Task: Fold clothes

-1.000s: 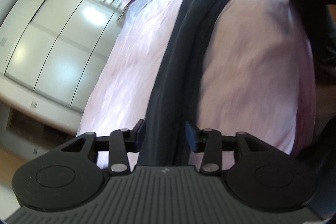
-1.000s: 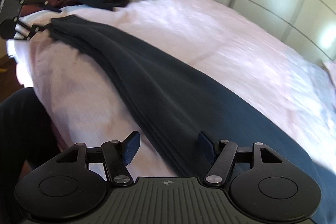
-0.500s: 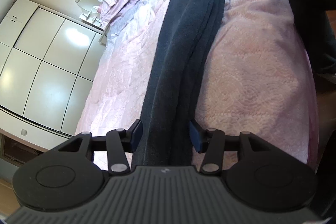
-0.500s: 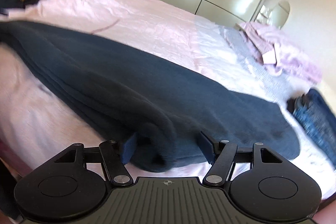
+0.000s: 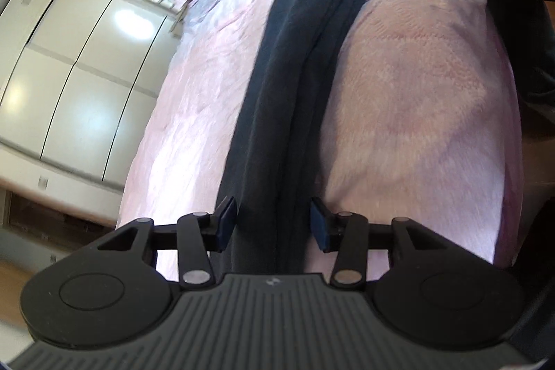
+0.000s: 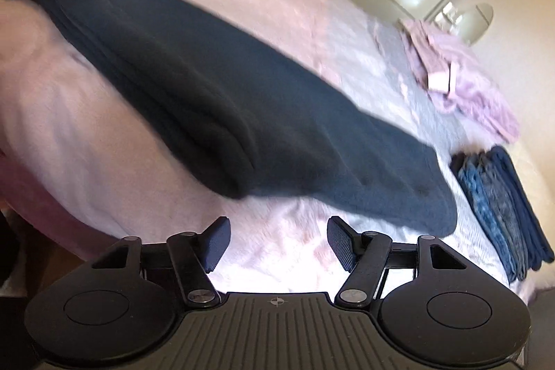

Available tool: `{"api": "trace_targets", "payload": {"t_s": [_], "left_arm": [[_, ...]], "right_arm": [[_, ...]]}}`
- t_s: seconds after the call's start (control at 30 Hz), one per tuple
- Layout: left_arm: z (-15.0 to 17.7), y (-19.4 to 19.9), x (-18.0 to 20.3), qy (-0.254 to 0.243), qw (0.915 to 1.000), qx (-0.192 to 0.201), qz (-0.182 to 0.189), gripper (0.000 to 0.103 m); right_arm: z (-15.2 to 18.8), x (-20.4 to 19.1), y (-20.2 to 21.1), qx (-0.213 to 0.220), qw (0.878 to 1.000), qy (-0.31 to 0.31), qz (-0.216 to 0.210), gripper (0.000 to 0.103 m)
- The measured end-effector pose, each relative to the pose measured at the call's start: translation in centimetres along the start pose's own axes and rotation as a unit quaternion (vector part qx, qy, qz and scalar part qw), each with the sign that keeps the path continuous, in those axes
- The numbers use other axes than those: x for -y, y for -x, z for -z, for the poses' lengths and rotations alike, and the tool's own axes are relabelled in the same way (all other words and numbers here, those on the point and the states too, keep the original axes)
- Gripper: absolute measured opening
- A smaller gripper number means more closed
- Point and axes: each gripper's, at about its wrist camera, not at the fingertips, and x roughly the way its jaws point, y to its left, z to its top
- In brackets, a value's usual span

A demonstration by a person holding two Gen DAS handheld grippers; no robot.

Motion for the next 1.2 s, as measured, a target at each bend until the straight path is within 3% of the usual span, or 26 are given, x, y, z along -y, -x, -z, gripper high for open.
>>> {"api": "trace_targets", "payload": {"t_s": [0.13,0.23,0.37,0.5,0.6,0.8,0.97,1.03,1.07,1.1,1.13,1.2], "left_arm": [[3.0,1.7,-0.3,0.023,0.9984,-0.047,-0.023,0.044],[5.8,2.5,-0.6,0.039,0.9946,-0.09,-0.037,0.044],[9.2,2.6,-1.2,0.06,0.9877,-0.133,-0.055,0.044],[11.4,2.6,-1.7,0.085,0.9824,-0.152,-0.068,0.044],[12.2,3.9,-2.4,0.134,0.9778,-0.143,-0.074,0.044],[13.6,6.3,-3.8,0.232,0.9611,-0.128,-0.077,0.044],[14.9,6.4,-4.3,0.242,0.9563,-0.132,-0.098,0.046],[15.5,6.4,-4.4,0.242,0.9551,-0.136,-0.104,0.046],[15.7,6.4,-4.4,0.244,0.9545,-0.136,-0.105,0.046],[15.8,6.5,-4.5,0.246,0.9539,-0.136,-0.105,0.046],[15.9,6.6,-4.5,0.248,0.9535,-0.135,-0.106,0.046],[15.6,6.5,-4.7,0.238,0.9561,-0.13,-0.11,0.046]], "right_arm": [[-2.0,-2.2,2.0,0.07,0.996,0.004,-0.06,0.065],[-4.5,-5.2,2.6,0.117,0.986,0.019,-0.118,0.065],[-8.9,-10.3,3.1,0.17,0.962,0.071,-0.201,0.065],[-13.4,-16.2,4.4,0.224,0.933,0.138,-0.245,0.065],[-16.6,-20.5,4.7,0.259,0.909,0.2,-0.26,0.065],[-19.5,-30.8,4.0,0.314,0.847,0.34,-0.261,0.065],[-21.3,-37.3,1.4,0.324,0.813,0.421,-0.238,0.065],[-22.0,-39.2,0.5,0.324,0.808,0.438,-0.225,0.064],[-22.5,-39.8,0.1,0.324,0.81,0.435,-0.222,0.059],[-22.9,-40.3,-0.2,0.321,0.814,0.431,-0.22,0.048],[-23.5,-40.5,-0.6,0.313,0.821,0.423,-0.222,0.017],[-24.4,-39.7,-0.7,0.315,0.834,0.386,-0.237,0.014]]}}
